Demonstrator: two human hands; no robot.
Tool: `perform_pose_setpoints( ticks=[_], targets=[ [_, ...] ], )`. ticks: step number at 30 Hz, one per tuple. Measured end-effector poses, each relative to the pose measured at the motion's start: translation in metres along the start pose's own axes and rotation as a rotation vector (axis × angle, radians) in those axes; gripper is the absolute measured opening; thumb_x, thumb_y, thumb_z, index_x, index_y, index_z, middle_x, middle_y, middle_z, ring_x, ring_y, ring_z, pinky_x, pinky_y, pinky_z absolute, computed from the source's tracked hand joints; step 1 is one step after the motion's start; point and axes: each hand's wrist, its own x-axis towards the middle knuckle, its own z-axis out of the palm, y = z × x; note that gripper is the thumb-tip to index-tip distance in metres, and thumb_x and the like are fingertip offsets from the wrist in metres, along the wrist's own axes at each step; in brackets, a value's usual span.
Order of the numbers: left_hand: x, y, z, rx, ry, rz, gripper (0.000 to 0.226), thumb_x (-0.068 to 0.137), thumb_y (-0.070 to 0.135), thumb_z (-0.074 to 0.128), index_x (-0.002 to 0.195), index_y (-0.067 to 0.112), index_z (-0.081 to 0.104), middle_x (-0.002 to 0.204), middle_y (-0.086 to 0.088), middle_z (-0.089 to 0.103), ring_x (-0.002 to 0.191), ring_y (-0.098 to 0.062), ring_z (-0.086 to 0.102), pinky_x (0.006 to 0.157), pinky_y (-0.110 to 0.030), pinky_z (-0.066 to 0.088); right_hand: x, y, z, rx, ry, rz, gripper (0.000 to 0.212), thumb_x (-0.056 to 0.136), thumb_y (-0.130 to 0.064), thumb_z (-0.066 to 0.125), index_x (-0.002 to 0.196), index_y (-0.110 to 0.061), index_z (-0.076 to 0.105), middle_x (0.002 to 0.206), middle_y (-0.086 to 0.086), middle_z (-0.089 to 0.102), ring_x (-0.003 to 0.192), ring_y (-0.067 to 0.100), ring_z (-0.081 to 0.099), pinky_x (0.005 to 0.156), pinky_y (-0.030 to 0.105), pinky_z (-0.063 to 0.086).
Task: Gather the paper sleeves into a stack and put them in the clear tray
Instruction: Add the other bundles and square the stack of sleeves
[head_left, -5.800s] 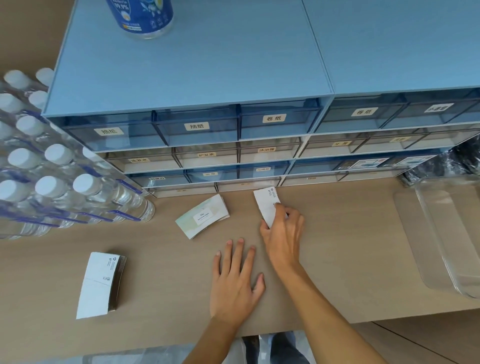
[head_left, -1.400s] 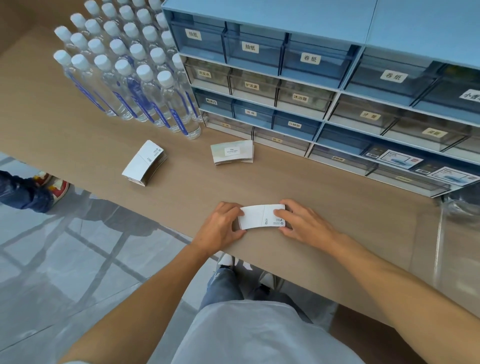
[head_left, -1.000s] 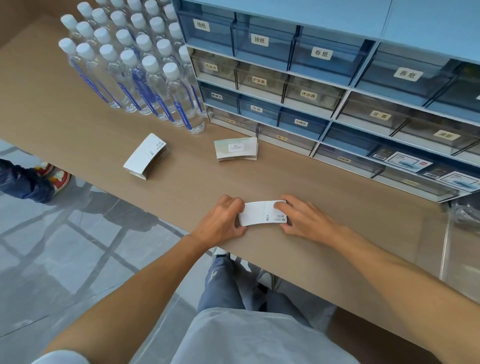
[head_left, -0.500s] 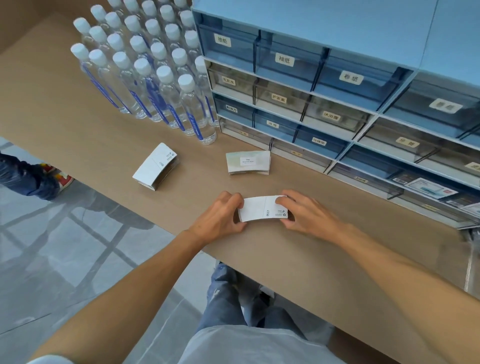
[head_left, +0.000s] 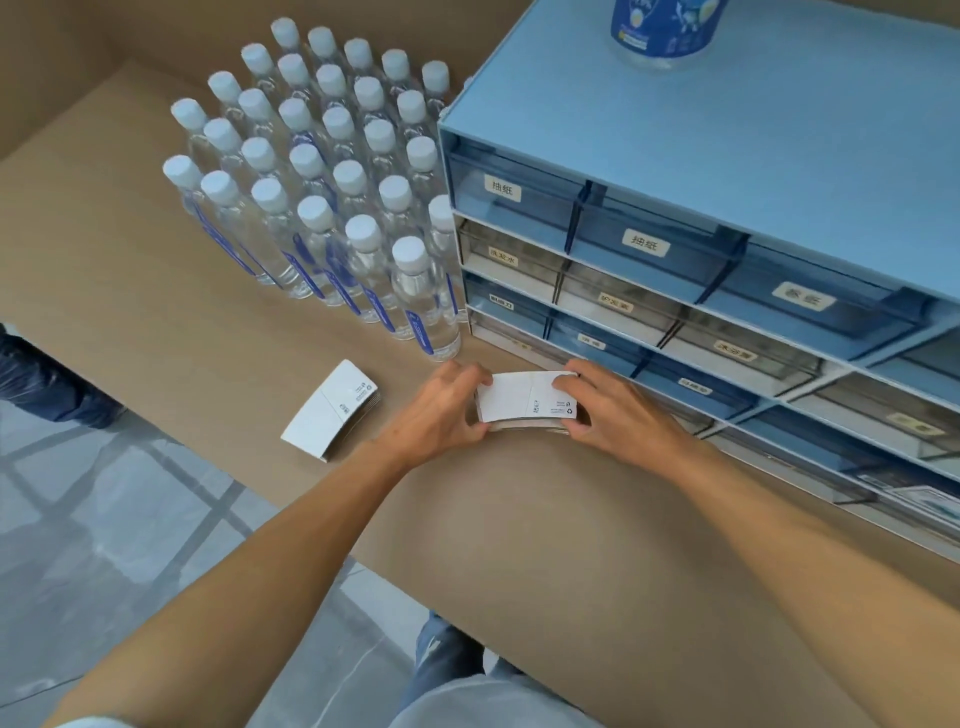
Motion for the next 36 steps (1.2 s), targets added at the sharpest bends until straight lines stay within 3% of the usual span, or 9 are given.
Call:
perform_pose_setpoints(
  ticks=[4, 11, 17, 23, 28, 32, 36],
  targets=[
    [0.006, -0.016, 0.009, -0.003, -0.034, 0.007, 0.052, 0.075, 0.02, 0.081, 0.118, 0.001, 0.058, 0.109, -0.021, 0.062, 0.103, -0.035, 0.058, 0.083, -0.044, 0.054, 0.003, 0.001, 0.005, 0.0, -0.03, -0.014, 0.042, 0.089, -0.024, 0.068, 0.127, -0.01, 0.057, 0.131, 0.01, 0.049, 0.1, 0.023, 0.056, 0.075, 0.034, 0.057],
    [0.003, -0.023, 0.022, -0.043, -0.036, 0.008, 0.05, 0.075, 0.025, 0.079, 0.115, 0.006, 0.057, 0.108, -0.014, 0.065, 0.1, -0.03, 0.057, 0.079, -0.04, 0.053, -0.005, 0.0, 0.014, 0.016, -0.053, 0.028, 0.042, 0.089, -0.02, 0.068, 0.127, -0.008, 0.057, 0.133, 0.013, 0.049, 0.101, 0.025, 0.058, 0.08, 0.033, 0.058],
    [0.002, -0.022, 0.021, -0.064, -0.026, 0.009, 0.045, 0.075, 0.023, 0.081, 0.112, 0.004, 0.061, 0.116, -0.013, 0.063, 0.107, -0.029, 0.055, 0.093, -0.032, 0.045, -0.008, -0.004, 0.013, 0.037, -0.04, 0.036, 0.04, 0.09, -0.018, 0.067, 0.127, -0.009, 0.055, 0.134, 0.011, 0.046, 0.103, 0.021, 0.055, 0.077, 0.028, 0.057],
    [-0.003, -0.017, 0.026, -0.127, -0.05, -0.124, 0.058, 0.072, 0.026, 0.084, 0.12, 0.011, 0.055, 0.128, -0.008, 0.057, 0.117, -0.026, 0.048, 0.097, -0.031, 0.041, -0.011, -0.006, 0.018, 0.084, -0.02, 0.074, 0.042, 0.092, -0.018, 0.065, 0.131, -0.01, 0.051, 0.141, 0.009, 0.042, 0.105, 0.023, 0.057, 0.076, 0.034, 0.058],
    [0.0, -0.01, 0.025, -0.171, -0.056, -0.158, 0.057, 0.076, 0.022, 0.082, 0.123, 0.012, 0.05, 0.123, -0.009, 0.058, 0.102, -0.026, 0.056, 0.085, -0.031, 0.048, -0.01, -0.008, 0.02, 0.143, -0.036, 0.12, 0.049, 0.09, -0.019, 0.068, 0.134, -0.013, 0.046, 0.143, 0.008, 0.042, 0.117, 0.026, 0.053, 0.087, 0.039, 0.057],
    [0.002, -0.007, 0.024, -0.168, -0.043, -0.134, 0.054, 0.077, 0.019, 0.08, 0.122, 0.01, 0.051, 0.11, -0.011, 0.062, 0.088, -0.025, 0.06, 0.079, -0.039, 0.054, -0.012, -0.01, 0.017, 0.217, -0.031, 0.188, 0.049, 0.09, -0.016, 0.068, 0.134, -0.013, 0.048, 0.144, 0.007, 0.043, 0.123, 0.022, 0.048, 0.095, 0.034, 0.052],
    [0.006, -0.006, 0.023, -0.196, -0.089, -0.132, 0.055, 0.077, 0.015, 0.081, 0.122, 0.009, 0.05, 0.106, -0.01, 0.062, 0.084, -0.026, 0.061, 0.078, -0.037, 0.056, -0.012, -0.01, 0.015, 0.255, -0.049, 0.242, 0.052, 0.089, -0.018, 0.07, 0.135, -0.013, 0.046, 0.144, 0.006, 0.043, 0.125, 0.02, 0.045, 0.098, 0.027, 0.045]
  ],
)
